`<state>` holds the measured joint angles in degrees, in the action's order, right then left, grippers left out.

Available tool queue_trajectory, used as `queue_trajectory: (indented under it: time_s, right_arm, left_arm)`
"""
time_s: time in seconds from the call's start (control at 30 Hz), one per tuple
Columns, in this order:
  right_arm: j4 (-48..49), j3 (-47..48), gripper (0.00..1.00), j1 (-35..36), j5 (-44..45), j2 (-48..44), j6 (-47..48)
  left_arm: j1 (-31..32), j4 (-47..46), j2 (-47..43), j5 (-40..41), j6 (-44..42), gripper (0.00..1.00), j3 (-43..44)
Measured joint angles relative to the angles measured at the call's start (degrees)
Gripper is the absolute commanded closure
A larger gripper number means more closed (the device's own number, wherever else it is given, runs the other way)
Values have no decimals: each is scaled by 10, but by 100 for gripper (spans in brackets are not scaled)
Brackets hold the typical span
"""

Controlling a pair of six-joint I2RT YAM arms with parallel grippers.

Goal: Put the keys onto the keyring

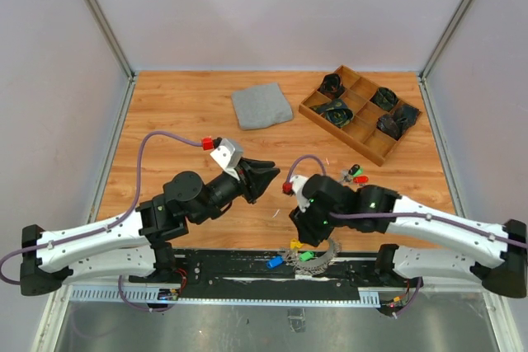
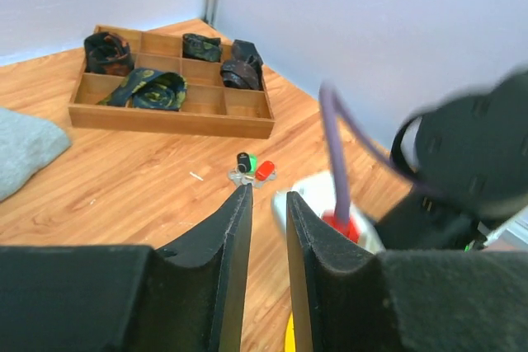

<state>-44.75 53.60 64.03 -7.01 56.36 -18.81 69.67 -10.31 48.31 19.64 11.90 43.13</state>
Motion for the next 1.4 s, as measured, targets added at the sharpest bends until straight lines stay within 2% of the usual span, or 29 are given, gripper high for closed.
queue_trajectory:
  time_s: [0.2, 0.47, 0.67, 0.87, 1.1, 1.4]
  right_arm:
    - [88, -90, 47, 82, -6, 69, -29]
    - [177, -117, 47, 103, -7, 144, -48]
    - [193, -117, 54, 103, 8, 204, -58]
    - [194, -117, 71, 103, 24, 220, -67]
    - [194, -117, 75, 103, 40, 223, -69]
    - [201, -117, 99, 103, 41, 231, -70]
  left_arm:
    - [-2, 18, -26, 29, 3, 70, 0]
    - [-4, 33, -59, 54, 3, 70, 0]
    - [-5, 37, -63, 54, 7, 70, -2]
    - [-5, 40, -64, 54, 10, 69, -5]
    - [-5, 40, -64, 54, 11, 69, -5]
    - [-5, 40, -64, 54, 11, 69, -5]
